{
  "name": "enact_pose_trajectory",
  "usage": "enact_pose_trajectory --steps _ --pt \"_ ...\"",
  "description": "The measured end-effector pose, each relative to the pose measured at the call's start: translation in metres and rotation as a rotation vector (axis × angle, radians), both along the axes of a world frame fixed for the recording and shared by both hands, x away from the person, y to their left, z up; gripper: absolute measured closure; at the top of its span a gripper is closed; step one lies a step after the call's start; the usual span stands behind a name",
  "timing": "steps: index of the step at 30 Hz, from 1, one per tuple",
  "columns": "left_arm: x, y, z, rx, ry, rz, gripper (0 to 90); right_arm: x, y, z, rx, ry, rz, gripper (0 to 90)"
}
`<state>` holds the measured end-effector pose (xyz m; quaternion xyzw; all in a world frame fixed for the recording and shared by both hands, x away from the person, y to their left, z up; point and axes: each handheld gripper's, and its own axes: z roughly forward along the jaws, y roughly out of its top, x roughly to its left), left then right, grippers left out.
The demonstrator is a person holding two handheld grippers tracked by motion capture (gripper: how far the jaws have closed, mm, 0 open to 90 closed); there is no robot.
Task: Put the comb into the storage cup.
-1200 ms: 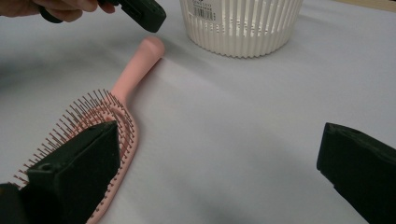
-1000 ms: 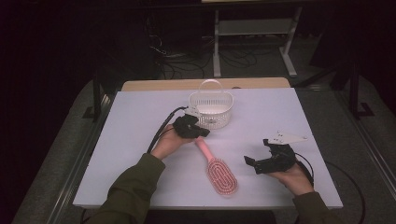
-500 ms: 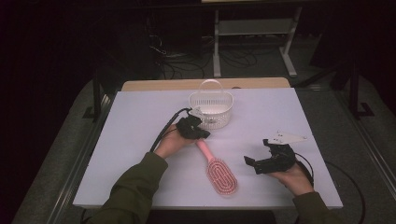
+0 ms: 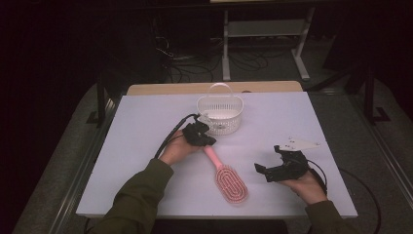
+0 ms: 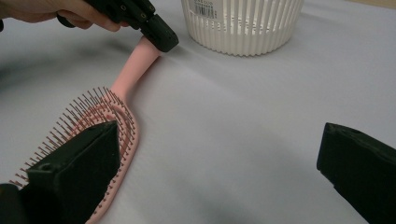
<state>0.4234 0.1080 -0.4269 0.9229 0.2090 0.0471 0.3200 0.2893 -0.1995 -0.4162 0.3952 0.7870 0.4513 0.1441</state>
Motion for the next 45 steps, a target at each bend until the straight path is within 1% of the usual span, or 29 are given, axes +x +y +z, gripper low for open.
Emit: enact_pose_trajectory --steps 2,6,11,14,18,19,24,26,30,34,37,45 --pt "-0.001 0.003 0.000 0.004 0.005 -0.001 90.0 0.000 0.000 0.000 0.000 0.001 0.001 0.0" --pt "-0.002 0.009 0.000 -0.004 0.013 0.000 90.0 0.000 0.000 -0.001 -0.001 0.003 0.004 0.0" --pt "-0.004 0.017 0.000 0.005 0.023 -0.002 90.0 0.000 0.001 -0.001 -0.004 0.006 0.008 0.0" --pt "-0.005 0.022 0.001 0.023 0.027 -0.010 90.0 0.000 0.001 -0.001 -0.004 0.006 0.011 0.0" --pt "-0.007 0.027 0.001 0.030 0.030 -0.013 90.0 0.000 0.002 -0.001 -0.004 0.006 0.012 0.0" --pt "-0.008 0.028 0.000 0.028 0.030 -0.008 90.0 0.001 0.001 -0.001 -0.004 0.007 0.012 0.0" --pt "-0.012 0.037 -0.002 0.044 0.037 -0.009 90.0 0.001 0.001 -0.001 -0.003 0.007 0.011 0.0" --pt "-0.014 0.041 -0.002 0.040 0.040 -0.007 90.0 0.001 0.001 -0.001 -0.003 0.008 0.011 0.0" --pt "-0.017 0.046 -0.001 0.046 0.041 -0.011 90.0 0.001 0.002 -0.001 -0.004 0.010 0.012 0.0" --pt "-0.021 0.051 -0.002 0.031 0.048 -0.001 90.0 0.001 0.002 -0.001 -0.003 0.007 0.012 0.0" --pt "-0.023 0.056 -0.003 0.026 0.056 -0.007 90.0 0.001 0.002 -0.002 -0.004 0.009 0.013 0.0" --pt "-0.036 0.065 -0.005 0.024 0.074 -0.013 90.0 0.001 0.001 -0.001 -0.002 0.010 0.010 0.0"
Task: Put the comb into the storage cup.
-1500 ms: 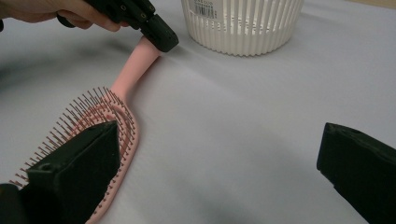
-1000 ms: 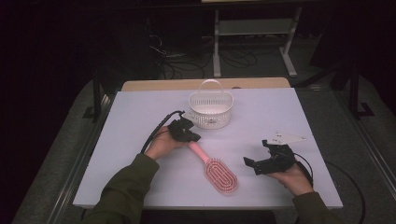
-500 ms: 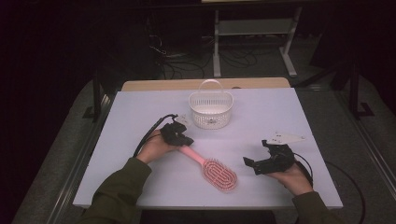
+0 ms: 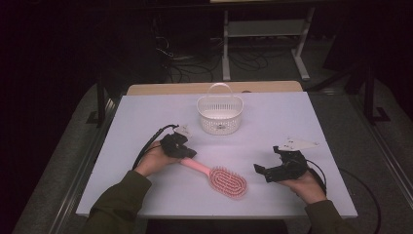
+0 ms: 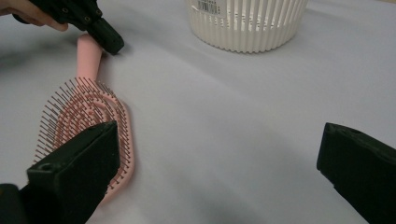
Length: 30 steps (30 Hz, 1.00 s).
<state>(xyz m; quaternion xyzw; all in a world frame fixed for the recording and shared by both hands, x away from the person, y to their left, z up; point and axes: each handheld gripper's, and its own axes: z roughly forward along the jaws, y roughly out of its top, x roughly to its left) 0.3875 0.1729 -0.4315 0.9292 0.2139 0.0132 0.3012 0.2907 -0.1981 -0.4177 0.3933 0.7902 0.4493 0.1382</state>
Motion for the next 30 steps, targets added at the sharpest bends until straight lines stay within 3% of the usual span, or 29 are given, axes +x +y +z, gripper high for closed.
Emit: enact_pose_trajectory --steps 30 --pt "-0.045 0.025 0.000 -0.033 0.036 -0.046 90.0 0.000 0.001 0.000 -0.001 0.007 0.001 0.0"
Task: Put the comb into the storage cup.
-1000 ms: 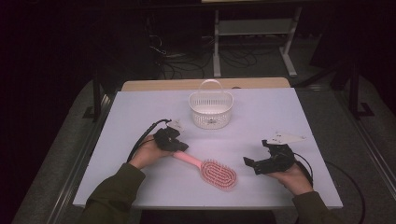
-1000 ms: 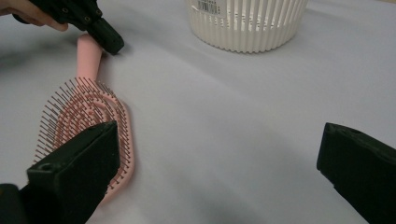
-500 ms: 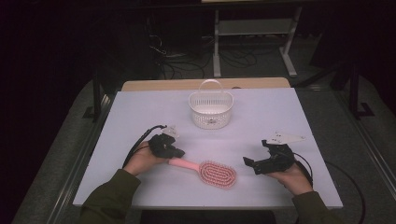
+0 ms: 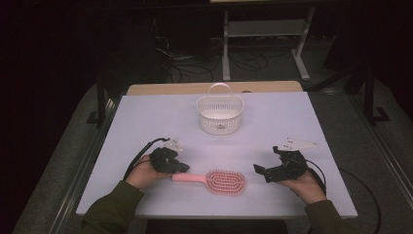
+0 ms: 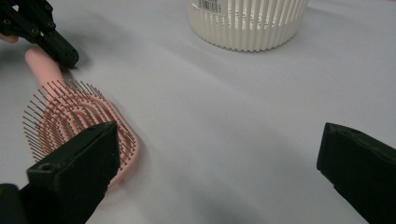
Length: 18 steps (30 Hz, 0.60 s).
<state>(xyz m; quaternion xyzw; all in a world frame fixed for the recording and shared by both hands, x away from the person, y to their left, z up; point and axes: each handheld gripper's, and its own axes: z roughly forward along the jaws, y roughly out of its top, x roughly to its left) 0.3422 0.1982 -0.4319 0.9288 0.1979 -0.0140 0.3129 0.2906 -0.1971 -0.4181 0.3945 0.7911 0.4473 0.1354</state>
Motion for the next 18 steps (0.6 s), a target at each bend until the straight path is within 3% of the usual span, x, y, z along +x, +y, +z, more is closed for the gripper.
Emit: enact_pose_trajectory --steps 18 --pt "-0.026 0.011 0.000 0.004 0.028 -0.030 90.0 0.000 0.001 -0.001 -0.005 0.000 0.005 0.0"
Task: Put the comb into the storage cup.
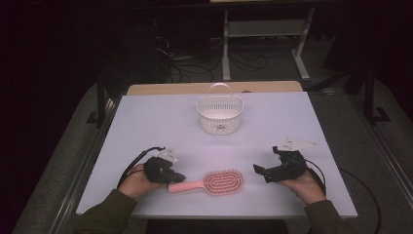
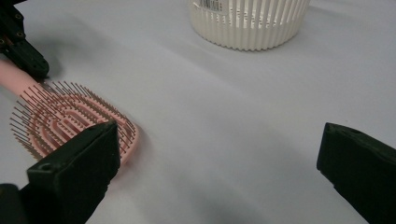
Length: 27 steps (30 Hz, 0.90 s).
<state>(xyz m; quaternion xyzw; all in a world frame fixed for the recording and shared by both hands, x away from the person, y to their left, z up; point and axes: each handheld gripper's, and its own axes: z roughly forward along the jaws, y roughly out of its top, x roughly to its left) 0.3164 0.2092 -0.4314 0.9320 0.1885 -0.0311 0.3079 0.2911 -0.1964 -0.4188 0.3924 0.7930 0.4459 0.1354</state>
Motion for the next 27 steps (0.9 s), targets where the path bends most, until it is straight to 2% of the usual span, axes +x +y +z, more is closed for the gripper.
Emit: enact_pose_trajectory --steps 5,10,16,22,24,27 --pt "-0.006 0.003 -0.001 -0.010 0.013 -0.001 90.0 0.000 0.000 0.000 0.000 0.000 0.000 0.0" --pt "-0.006 0.005 -0.001 -0.014 0.012 0.004 90.0 0.000 0.001 0.000 -0.001 0.002 0.003 0.0" --pt "-0.002 0.008 0.006 -0.050 -0.007 0.024 89.7 0.000 0.000 -0.001 -0.001 0.003 0.002 0.0" --pt "0.001 0.018 0.016 -0.126 -0.055 0.079 78.6 0.000 0.000 0.000 -0.003 0.000 0.002 0.0" --pt "0.002 0.021 0.018 -0.142 -0.075 0.105 69.9 0.000 0.000 0.000 -0.001 0.000 0.001 0.0" --pt "0.003 0.026 0.021 -0.167 -0.106 0.147 61.6 0.000 0.000 0.000 0.005 0.000 0.002 0.0"
